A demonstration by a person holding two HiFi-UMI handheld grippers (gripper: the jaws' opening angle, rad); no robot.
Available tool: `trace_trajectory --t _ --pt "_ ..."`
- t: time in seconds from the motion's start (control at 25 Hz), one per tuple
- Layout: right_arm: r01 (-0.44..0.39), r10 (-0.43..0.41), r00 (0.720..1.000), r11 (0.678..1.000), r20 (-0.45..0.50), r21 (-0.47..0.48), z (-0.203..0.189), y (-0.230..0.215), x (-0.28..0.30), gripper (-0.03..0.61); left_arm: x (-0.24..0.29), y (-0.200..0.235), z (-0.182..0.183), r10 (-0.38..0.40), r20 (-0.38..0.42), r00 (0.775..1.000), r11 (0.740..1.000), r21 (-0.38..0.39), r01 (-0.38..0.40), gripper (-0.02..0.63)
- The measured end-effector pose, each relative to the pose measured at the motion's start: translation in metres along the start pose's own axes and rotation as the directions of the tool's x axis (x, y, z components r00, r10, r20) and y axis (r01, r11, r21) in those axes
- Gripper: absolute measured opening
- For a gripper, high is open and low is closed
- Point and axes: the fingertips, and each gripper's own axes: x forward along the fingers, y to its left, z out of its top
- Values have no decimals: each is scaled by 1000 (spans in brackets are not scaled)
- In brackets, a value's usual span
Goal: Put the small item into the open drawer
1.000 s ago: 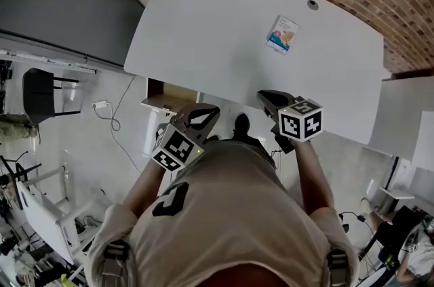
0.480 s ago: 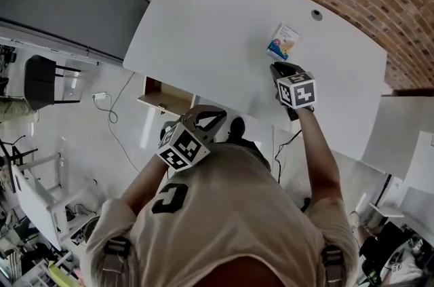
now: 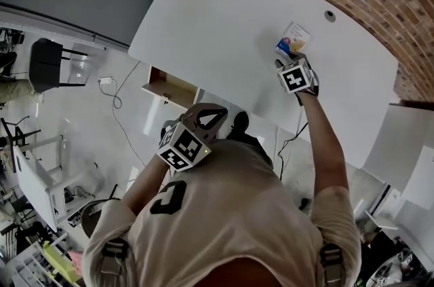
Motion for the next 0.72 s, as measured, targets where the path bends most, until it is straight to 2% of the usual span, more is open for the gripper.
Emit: trace_trajectory --t 0.12,0.32,0.48,0.72 --pt "-1 1 999 1000 -33 -17 -6 0 15 179 -5 2 -12 20 -14 1000 999 -34 -20 5" --pt "1 -3 998 999 -60 -41 -3 1 27 166 -13 5 -16 42 -14 999 998 -47 -42 5" --pt "-22 18 996 999 -91 -35 -14 3 39 128 -16 5 -16 52 -12 999 998 -44 -52 5" --pt "-38 41 992 999 -119 22 -19 3 37 110 -23 11 -26 75 -20 997 995 -65 -76 5"
